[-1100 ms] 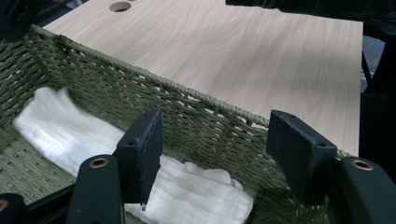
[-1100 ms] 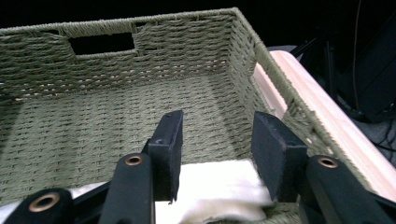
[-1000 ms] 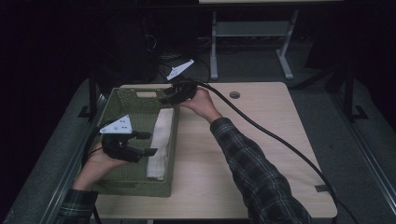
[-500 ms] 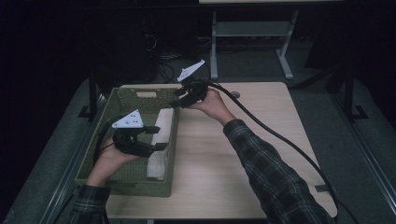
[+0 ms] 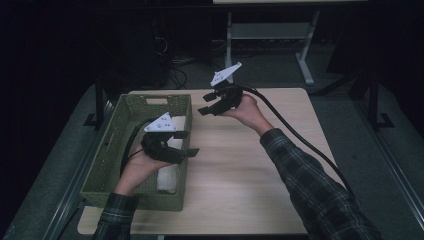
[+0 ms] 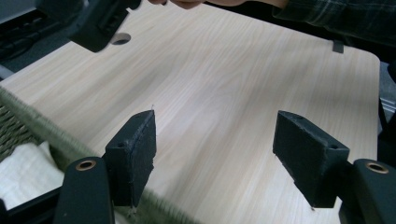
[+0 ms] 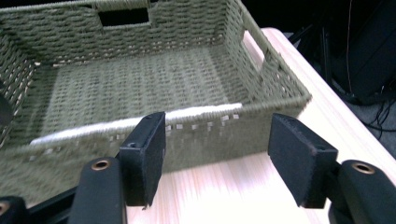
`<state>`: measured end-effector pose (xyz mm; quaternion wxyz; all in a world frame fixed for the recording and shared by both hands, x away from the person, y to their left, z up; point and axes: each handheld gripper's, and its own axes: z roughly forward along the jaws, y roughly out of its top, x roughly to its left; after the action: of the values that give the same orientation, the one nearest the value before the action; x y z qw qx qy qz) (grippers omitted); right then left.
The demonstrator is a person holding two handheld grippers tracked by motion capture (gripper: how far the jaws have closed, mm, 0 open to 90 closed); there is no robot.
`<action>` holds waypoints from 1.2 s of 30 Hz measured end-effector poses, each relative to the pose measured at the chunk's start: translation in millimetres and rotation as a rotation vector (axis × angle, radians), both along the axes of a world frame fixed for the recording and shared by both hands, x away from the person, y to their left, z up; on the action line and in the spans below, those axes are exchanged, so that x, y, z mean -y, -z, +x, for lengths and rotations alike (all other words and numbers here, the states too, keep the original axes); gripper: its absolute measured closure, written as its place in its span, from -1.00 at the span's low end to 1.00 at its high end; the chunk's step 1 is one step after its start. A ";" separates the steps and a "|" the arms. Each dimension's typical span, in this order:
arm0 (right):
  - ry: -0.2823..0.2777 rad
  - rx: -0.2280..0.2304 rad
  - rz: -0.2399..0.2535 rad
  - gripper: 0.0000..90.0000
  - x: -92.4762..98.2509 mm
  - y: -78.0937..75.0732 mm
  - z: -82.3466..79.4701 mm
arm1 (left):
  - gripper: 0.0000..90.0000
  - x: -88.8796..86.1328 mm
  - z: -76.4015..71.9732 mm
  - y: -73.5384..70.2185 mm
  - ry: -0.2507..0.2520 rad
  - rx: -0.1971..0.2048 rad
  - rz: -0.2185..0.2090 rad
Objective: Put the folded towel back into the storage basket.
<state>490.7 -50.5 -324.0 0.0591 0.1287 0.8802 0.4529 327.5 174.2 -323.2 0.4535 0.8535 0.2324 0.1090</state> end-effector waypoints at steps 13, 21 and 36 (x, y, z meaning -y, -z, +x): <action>0.038 -0.001 0.020 -0.24 44.4 8.6 -10.9 | -0.35 43.0 3.5 0.9 -0.005 0.005 -0.019; 0.089 -0.015 0.040 -0.24 79.4 22.7 -12.0 | -0.35 73.3 1.1 12.1 0.002 -0.001 -0.027; 0.141 -0.046 0.038 -0.29 115.5 52.5 -26.0 | -0.35 109.1 -6.4 43.2 -0.002 -0.026 -0.023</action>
<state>464.7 -166.0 -376.5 0.0680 0.2020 0.8614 0.4610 321.1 65.1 -366.4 0.4600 0.8494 0.2403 0.0956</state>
